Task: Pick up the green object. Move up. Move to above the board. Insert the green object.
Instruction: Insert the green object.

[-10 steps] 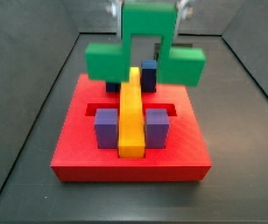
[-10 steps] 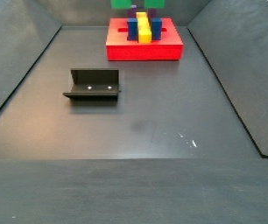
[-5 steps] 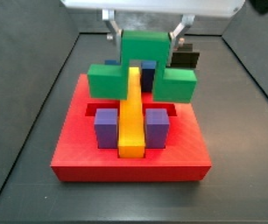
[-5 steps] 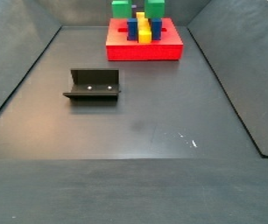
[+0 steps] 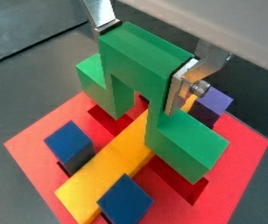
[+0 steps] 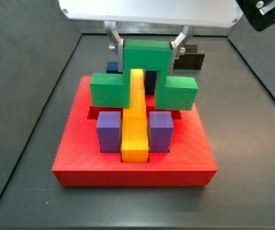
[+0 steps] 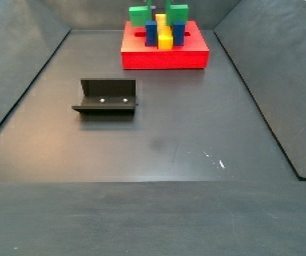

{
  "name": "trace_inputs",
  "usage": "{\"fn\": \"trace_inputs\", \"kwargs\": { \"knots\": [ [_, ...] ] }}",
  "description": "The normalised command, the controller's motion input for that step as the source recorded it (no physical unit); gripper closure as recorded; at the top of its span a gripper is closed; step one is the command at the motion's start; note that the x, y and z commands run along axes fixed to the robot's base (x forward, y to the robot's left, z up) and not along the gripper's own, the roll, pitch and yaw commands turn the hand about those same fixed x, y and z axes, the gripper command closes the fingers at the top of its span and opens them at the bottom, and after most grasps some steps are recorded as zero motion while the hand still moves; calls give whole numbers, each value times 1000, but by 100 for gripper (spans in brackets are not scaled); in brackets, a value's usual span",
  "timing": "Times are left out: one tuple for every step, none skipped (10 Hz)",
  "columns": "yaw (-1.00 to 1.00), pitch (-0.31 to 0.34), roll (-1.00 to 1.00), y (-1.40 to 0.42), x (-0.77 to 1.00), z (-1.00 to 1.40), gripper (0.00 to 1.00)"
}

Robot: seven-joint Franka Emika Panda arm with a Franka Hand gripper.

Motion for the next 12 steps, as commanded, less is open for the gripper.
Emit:
{"fn": "trace_inputs", "kwargs": {
  "knots": [
    [74,-97,23,34,-240,0,100],
    [86,-113,0,0,-183,0,100],
    [94,-111,6,0,-117,0,100],
    [77,-91,41,0,-86,0,100],
    [46,-90,80,0,-163,-71,100],
    [63,-100,71,0,-114,-143,100],
    [86,-101,74,0,0,-203,100],
    [80,-84,57,0,0,-203,100],
    [37,-76,53,0,74,-209,100],
    [6,-71,14,0,137,-180,100],
    [0,-117,34,0,131,-220,100],
    [0,-141,76,0,140,-49,100]
  ]
}}
